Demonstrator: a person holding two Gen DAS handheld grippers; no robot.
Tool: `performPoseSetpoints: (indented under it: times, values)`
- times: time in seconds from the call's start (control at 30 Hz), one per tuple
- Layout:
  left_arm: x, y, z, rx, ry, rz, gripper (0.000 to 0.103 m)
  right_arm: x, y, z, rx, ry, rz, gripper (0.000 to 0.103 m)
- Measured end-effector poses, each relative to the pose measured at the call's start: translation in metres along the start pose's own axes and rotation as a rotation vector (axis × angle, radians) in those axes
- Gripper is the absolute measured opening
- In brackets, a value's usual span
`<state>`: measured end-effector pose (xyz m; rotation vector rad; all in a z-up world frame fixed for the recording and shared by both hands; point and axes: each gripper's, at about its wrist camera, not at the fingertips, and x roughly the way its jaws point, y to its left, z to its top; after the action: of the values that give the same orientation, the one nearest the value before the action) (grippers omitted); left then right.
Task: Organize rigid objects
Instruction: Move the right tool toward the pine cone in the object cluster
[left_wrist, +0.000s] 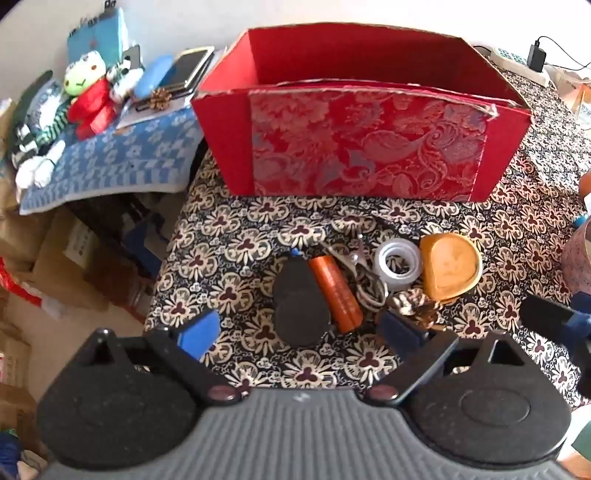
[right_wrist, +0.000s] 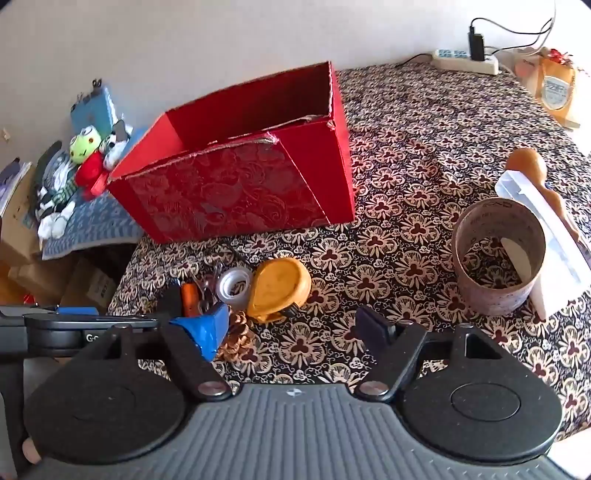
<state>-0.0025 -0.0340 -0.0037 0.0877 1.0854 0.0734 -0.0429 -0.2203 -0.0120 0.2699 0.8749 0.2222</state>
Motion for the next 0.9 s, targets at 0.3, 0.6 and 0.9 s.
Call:
performPoseSetpoints:
  times: [0.3,0.6,0.9]
  values:
    - [-0.008,-0.022,-0.003,-0.012,-0.007,0.047,0.094,-0.008,0.002,0.006,-0.108,-0.02,0.049,0.047]
    - [-0.013,-0.036,-0.011,-0.035,0.008,0.067,0.094,-0.006,-0.014,-0.008,-0.049,0.057,0.112,0.034]
    - [-0.012,-0.045,-0.021,-0.066,0.05,0.081,0.094,-0.015,-0.028,-0.012,-0.044,0.053,0.157,0.025]
